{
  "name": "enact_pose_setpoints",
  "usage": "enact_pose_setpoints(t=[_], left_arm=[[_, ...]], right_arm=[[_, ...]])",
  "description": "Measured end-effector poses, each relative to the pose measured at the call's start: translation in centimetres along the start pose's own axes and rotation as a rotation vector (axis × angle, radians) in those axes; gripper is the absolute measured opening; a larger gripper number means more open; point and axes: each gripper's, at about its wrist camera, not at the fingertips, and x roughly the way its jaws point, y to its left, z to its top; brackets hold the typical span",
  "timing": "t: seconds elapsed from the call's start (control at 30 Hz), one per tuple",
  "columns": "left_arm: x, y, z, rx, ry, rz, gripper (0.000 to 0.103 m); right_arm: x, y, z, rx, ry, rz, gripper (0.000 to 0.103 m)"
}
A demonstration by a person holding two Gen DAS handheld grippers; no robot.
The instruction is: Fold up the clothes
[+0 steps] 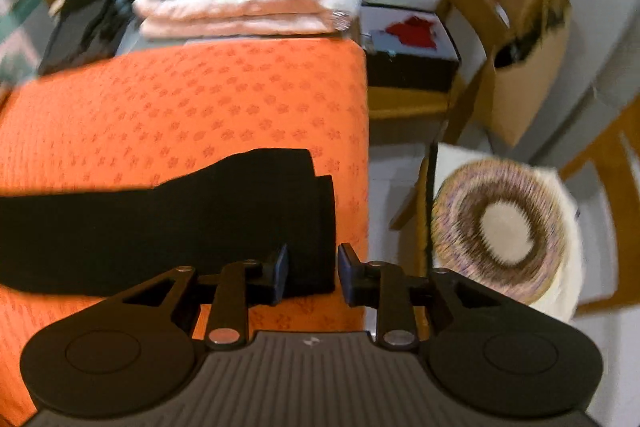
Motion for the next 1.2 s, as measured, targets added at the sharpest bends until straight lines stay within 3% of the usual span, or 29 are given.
enact_pose_setpoints(t=[0.07, 0.1, 0.13, 0.33, 0.37, 0.4, 0.47, 0.6, 0.63, 0.67, 0.7, 0.8, 0.93, 1.03, 1.2], left_arm=[[-0.2, 0.3, -0.1, -0.001, -0.005, 0.006, 0.062], [-0.2, 0.4, -0.1, -0.006, -0.006, 0.007, 0.062], [-0.3, 0.5, -0.2, -0.011, -0.008, 0.008, 0.062], [-0.6, 1.3, -0.5, -0.04, -0.017, 0.014, 0.062], [-0.7, 1.4, -0.5, -0.045, -0.018, 0.016, 0.062], [-0.7, 1.5, -0.6, -0.05, -0.02, 0.017, 0.062], [-0.8, 1.8, -0.7, -0.06, -0.023, 0.019, 0.062], [-1.0, 2.1, -0.9, -0.07, -0.027, 0.024, 0.062], [-1.1, 2.2, -0.9, -0.071, -0.028, 0.025, 0.062], [-1.2, 2.2, -0.9, -0.073, -0.029, 0.027, 0.062], [-1.3, 2.3, -1.0, -0.076, -0.033, 0.031, 0.062], [-1.7, 2.5, -1.1, -0.088, -0.041, 0.04, 0.062], [-1.8, 3.0, -1.4, -0.112, -0.041, 0.043, 0.062], [-1.8, 3.3, -1.6, -0.129, -0.037, 0.044, 0.062], [-2.4, 4.0, -2.0, -0.132, -0.058, 0.037, 0.062]], right_arm=[[0.4, -0.5, -0.3, 0.081, -0.011, 0.016, 0.028], [0.5, -0.7, -0.4, 0.122, -0.02, 0.024, 0.009], [0.6, -0.9, -0.5, 0.163, -0.028, 0.032, 0.004], [-0.4, -0.6, -0.7, 0.191, -0.057, 0.013, 0.005], [-0.4, -0.8, -0.6, 0.207, -0.055, 0.012, 0.01], [-0.3, -1.1, -0.5, 0.226, -0.053, 0.017, 0.022], [-0.2, -1.7, -0.4, 0.27, -0.062, 0.037, 0.036], [1.0, -1.7, -0.6, 0.299, -0.041, 0.057, 0.03], [1.4, -1.5, -0.7, 0.292, -0.034, 0.048, 0.024], [1.5, -1.3, -0.8, 0.28, -0.039, 0.031, 0.008], [1.2, -1.1, -0.8, 0.27, -0.052, 0.014, 0.005], [0.5, -0.8, -0.9, 0.24, -0.087, -0.035, 0.004], [1.0, -1.3, -1.0, 0.203, -0.053, -0.073, 0.004], [1.3, -1.1, -1.2, 0.16, -0.038, -0.101, 0.005], [-0.1, 0.5, -1.3, 0.063, -0.067, -0.128, 0.032]])
